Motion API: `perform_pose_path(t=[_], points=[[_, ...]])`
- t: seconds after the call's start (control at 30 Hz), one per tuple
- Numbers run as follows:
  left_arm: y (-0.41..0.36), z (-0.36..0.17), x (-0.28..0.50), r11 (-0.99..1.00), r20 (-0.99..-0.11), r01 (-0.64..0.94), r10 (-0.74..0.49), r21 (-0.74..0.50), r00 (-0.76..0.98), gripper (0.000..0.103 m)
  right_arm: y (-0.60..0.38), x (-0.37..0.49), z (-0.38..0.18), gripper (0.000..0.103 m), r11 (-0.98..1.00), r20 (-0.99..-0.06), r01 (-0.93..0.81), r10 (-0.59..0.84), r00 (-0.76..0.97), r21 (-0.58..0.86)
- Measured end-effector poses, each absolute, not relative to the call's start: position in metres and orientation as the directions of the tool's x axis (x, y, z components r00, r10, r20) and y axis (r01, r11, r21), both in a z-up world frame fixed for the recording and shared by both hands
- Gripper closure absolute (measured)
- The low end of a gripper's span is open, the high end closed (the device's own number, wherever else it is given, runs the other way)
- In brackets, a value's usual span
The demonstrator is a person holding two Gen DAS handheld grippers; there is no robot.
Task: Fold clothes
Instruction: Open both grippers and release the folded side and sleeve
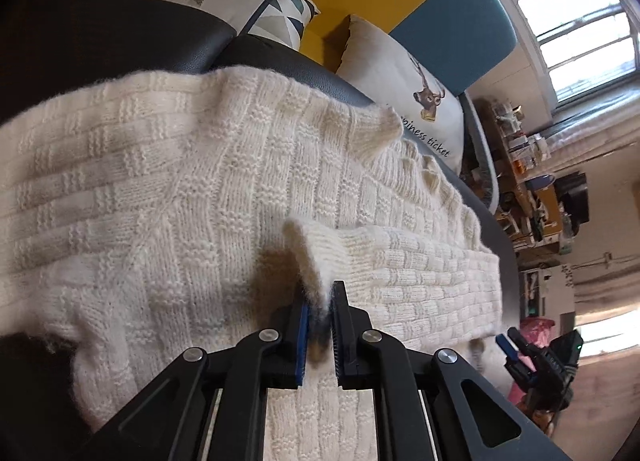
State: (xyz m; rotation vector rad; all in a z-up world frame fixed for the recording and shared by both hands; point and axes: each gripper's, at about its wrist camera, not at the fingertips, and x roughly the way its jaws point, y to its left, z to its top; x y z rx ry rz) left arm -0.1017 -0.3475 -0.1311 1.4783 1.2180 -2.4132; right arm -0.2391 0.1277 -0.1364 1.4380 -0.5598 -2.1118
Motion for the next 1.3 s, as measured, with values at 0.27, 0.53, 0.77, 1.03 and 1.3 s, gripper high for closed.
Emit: perform_pose_path(t=[0.27, 0.53, 0.77, 1.03, 1.3], points=[[-0.350, -0.126, -0.108, -0.707, -0.776, 0.409, 0.317, -0.577, -0.545, 0.088, 0.070, -0.237, -0.113, 0.067, -0.818, -0.785, 0.413, -0.539, -0.306, 0.401], [-0.344, -0.114, -0.115, -0.754, -0.761, 0.389, 0.219, -0.529, -0.610, 0.095, 0.045, -0.251, -0.139, 0.067, -0.843, -0.842, 0.414, -0.472, -0.262, 0.344], [-0.342, -0.112, -0.127, -0.825, -0.816, 0.398, 0.123, -0.400, -0.565, 0.095, 0.037, -0.246, -0.155, 0.067, -0.837, -0.853, 0.416, -0.471, -0.222, 0.354], [-0.369, -0.110, -0.105, -0.749, -0.801, 0.480, 0.112, -0.457, -0.588, 0.086, 0.102, -0.283, -0.119, 0.067, -0.789, -0.724, 0.262, -0.615, -0.314, 0.556], [-0.328, -0.099, -0.127, -0.827, -0.803, 0.369, 0.154, -0.424, -0.576, 0.083, 0.099, -0.339, -0.133, 0.067, -0.716, -0.673, 0.155, -0.694, -0.255, 0.680]])
